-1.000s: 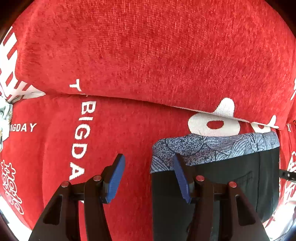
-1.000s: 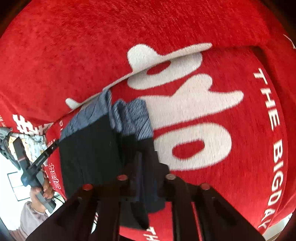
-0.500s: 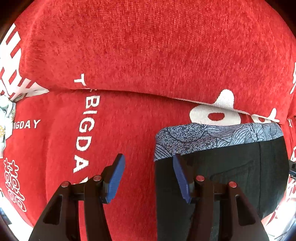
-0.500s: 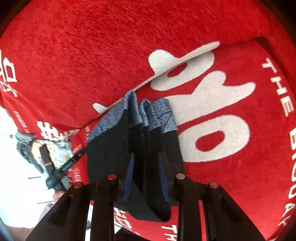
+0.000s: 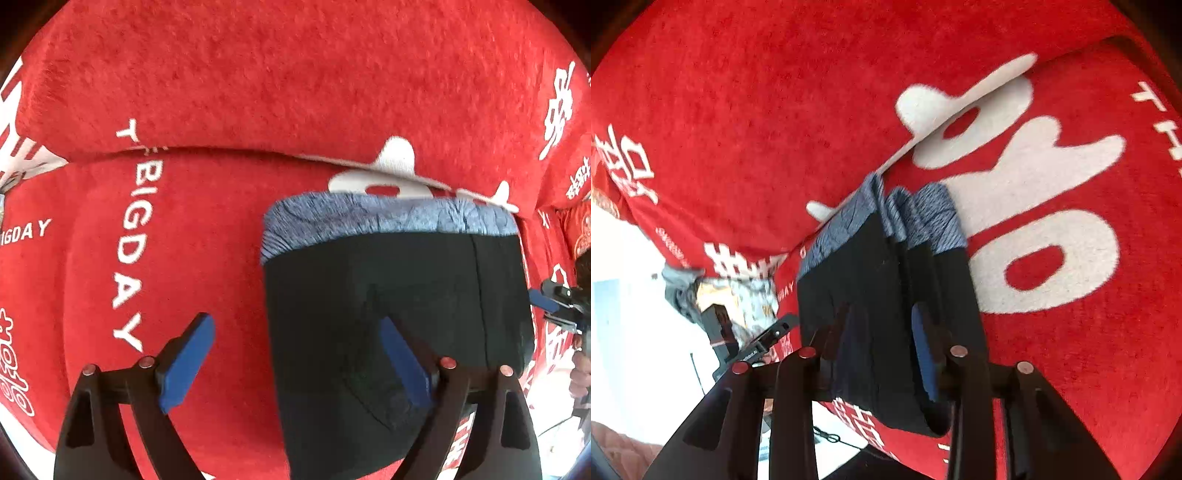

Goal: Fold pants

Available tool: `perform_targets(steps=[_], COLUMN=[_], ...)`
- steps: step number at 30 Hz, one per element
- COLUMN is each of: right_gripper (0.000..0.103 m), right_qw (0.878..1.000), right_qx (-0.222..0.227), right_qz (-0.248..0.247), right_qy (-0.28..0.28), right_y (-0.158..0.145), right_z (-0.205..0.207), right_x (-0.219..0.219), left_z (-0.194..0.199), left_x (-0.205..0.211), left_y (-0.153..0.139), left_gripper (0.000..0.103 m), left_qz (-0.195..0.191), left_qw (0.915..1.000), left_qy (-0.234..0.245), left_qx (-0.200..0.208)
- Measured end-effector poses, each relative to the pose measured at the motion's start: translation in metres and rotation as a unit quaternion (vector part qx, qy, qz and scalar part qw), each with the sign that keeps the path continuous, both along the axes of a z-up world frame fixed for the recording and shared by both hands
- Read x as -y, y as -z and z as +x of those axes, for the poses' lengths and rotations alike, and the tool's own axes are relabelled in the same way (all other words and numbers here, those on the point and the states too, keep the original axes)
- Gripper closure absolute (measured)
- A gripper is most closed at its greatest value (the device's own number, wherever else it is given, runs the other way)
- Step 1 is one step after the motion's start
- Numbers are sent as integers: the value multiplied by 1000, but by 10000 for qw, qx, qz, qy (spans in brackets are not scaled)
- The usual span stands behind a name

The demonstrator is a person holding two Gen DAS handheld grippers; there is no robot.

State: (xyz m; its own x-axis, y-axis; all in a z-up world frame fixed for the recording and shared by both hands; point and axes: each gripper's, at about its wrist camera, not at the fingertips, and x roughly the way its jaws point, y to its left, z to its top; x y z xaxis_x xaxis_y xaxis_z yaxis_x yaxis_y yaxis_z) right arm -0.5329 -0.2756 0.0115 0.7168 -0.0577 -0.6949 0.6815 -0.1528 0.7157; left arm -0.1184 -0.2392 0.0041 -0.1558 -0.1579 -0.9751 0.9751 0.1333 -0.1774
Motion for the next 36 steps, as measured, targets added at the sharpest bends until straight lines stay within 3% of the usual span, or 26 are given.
perform_targets(steps=[4,6,7,9,12,19,24,25,26,27,31,34,36], right_gripper=[67,94,94,95,95,95,88,78,60,55,54,47,44], right_qw=[9994,9968,9933,9785,9572,9688,9726,9707,9684,9677,9724,9728,9730], right_qx=[-140,-482,-693,-1287,-1914,-1903,-2077,-2193,-2312,-2363,-2218,-2211,-2202], right_qz=[98,67,-103,-437,-494,-416,-263,-195,-114,-49,27,59,81], right_qy=[-312,-641,-923,-1551,-2115,-1534,-1009,-959,-924,-875,-721,-684,-695], right_y=[14,14,5,-14,-14,-7,-14,-14,-15,-17,-25,-25,-23], right_z=[18,32,40,55,68,58,38,38,32,28,18,19,22], right_x=[7,10,10,8,-1,-11,-21,-20,-21,-23,-33,-37,-39], left_z=[-12,-15,-16,-18,-20,-22,-21,-22,-22,-23,-22,-20,-23], left_x=[-1,0,0,-3,-9,-14,-9,-9,-10,-10,-12,-13,-11], left_y=[7,8,6,1,2,10,10,10,9,9,8,9,13], left_gripper=[11,11,11,11,11,11,11,11,11,11,11,11,0], left_qz=[152,180,181,125,160,252,330,340,343,345,365,393,444], left_qw=[9999,9998,9998,9999,9997,9996,9993,9993,9993,9993,9992,9991,9990], left_qy=[-14,-24,-18,40,161,72,36,32,43,48,39,-6,-14], left_qx=[-62,-69,-68,-57,0,-78,-152,-145,-134,-133,-138,-152,-75])
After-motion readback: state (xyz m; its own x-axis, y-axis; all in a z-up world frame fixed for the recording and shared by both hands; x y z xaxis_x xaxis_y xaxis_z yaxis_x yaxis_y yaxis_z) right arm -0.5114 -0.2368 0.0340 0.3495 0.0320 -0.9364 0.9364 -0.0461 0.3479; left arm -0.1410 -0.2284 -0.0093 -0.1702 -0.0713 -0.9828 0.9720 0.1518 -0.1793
